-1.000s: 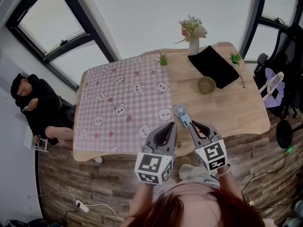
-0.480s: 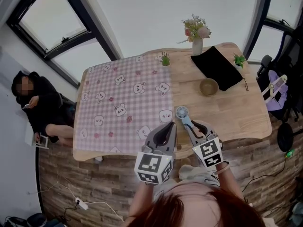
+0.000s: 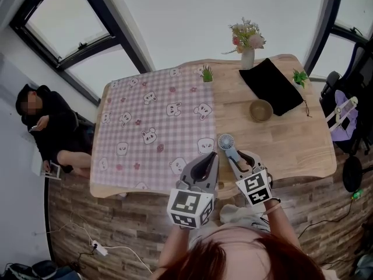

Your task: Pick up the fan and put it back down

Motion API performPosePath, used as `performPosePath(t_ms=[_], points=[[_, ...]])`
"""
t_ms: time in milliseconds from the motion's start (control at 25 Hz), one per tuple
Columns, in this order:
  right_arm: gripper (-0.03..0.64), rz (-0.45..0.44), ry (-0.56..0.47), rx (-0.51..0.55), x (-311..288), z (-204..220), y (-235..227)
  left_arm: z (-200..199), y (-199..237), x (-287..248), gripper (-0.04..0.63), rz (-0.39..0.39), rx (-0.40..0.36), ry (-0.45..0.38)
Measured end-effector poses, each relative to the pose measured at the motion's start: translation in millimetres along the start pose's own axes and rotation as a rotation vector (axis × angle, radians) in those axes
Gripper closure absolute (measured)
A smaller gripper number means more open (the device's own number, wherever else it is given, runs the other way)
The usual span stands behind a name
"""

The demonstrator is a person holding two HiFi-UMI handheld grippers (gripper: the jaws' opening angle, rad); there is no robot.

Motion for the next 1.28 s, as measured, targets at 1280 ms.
performPosePath(t_ms=[1280], points=[[0.368,-0.031,0.221,-0.095,-50.1,100.0,-9.1,18.7,9.6,-15.5,0.581,-0.040,0.025,0.064]])
Point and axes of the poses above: the fingertips, and each gripper's own axes: x backward along the fingers, y to its left, z out of its underside, the point moved 4 cm from there along x, backward along the fingers, and after that the axes turned 11 degrees about -y, right-handed, at the moved point
